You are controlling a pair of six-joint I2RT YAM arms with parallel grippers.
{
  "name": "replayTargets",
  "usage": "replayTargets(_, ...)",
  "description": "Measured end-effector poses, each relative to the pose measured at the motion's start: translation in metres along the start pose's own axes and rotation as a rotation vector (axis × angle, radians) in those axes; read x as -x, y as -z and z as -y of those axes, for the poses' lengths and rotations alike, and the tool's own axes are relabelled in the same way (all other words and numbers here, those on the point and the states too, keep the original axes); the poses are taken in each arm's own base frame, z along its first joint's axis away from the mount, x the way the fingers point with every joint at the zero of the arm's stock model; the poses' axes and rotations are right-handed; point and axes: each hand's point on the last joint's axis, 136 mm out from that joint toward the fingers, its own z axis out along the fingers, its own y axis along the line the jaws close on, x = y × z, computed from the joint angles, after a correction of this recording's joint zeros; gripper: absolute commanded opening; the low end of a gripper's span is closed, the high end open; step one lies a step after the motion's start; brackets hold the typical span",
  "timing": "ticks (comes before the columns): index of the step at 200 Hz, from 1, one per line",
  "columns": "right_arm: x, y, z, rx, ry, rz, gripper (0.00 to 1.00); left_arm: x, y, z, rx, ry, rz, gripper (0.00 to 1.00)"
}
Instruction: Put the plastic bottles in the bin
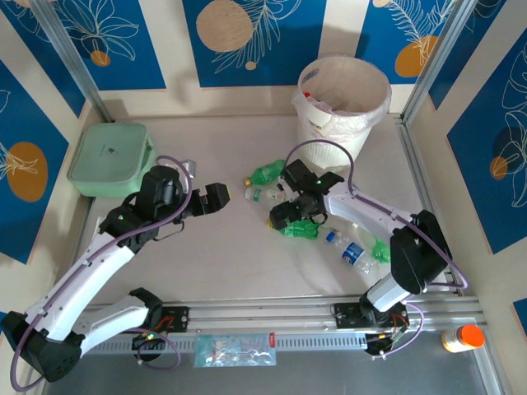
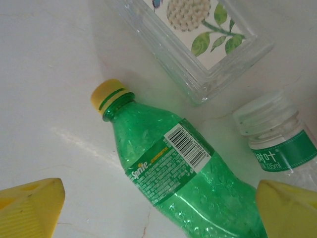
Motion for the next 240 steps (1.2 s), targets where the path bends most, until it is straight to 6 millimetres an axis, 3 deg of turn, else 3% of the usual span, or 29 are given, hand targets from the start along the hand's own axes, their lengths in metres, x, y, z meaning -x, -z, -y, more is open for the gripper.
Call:
replayTargets(75,-0.009,-0.03,0.0,-0.012,-0.001,-0.081,0.99,-0.001,0.0,0.001,-0.005,-0.003,-0.006,0.99)
replayTargets(128,-0.016,-0.034,-0.009,-0.007,0.029,-0.108,0.98,-0.002,-0.003,0.0,-0.004,-0.002,-0.017,0.99)
replayTargets(240,-0.036,-0.056,-0.018,-0.029,0.05,-0.204,0.67,-0.006,-0.012,-0.001,0.003,-0.004,-0.045,0.99)
